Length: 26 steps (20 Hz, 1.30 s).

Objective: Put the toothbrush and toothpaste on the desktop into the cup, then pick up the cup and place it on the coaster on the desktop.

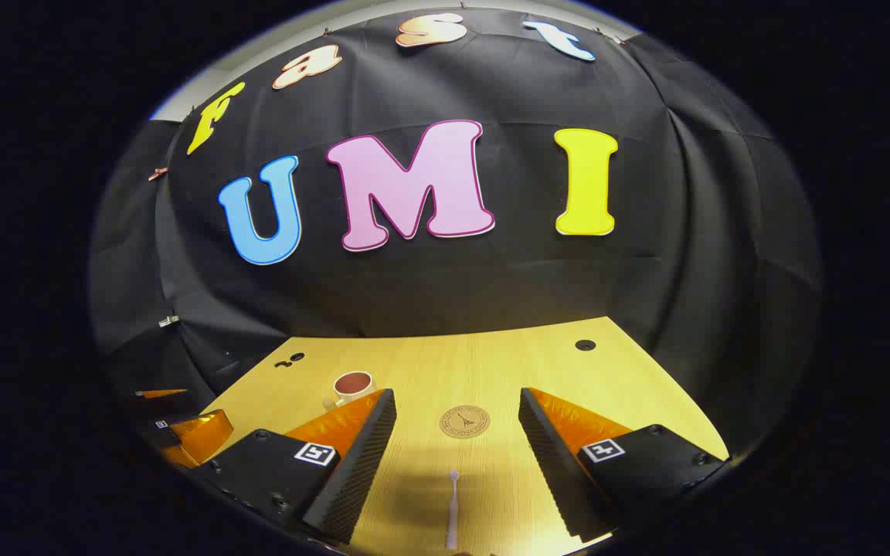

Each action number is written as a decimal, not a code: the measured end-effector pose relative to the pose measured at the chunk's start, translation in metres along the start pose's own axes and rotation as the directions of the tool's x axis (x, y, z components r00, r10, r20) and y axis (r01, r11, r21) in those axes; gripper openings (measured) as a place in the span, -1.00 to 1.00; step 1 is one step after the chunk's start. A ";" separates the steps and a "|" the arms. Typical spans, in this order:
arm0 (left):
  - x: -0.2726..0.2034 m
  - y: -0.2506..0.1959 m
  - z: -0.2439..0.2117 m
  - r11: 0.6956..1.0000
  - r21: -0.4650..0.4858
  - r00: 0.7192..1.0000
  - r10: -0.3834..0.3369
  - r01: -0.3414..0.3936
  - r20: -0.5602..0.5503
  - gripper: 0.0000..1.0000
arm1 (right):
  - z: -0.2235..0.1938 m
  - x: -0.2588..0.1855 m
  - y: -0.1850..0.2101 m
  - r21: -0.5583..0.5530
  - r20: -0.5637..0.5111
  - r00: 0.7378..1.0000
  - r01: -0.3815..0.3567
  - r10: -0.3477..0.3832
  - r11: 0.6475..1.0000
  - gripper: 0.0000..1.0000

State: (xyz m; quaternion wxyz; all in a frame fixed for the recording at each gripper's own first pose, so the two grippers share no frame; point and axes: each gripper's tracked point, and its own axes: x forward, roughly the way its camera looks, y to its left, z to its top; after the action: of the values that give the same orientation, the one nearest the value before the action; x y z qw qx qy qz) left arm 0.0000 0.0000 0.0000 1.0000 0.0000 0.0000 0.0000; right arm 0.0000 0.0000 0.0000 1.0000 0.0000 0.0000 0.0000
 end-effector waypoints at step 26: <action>0.017 0.010 -0.026 0.999 -0.042 0.995 -0.003 -0.002 -0.104 0.84 | -0.009 0.009 -0.012 0.023 -0.031 0.999 -0.019 0.020 1.000 0.96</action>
State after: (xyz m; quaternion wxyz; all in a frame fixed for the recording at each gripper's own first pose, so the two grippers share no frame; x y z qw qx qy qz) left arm 0.0175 0.0099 -0.0257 0.9984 -0.0210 0.0518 -0.0003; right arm 0.0089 -0.0117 -0.0092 0.9998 0.0114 0.0155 0.0098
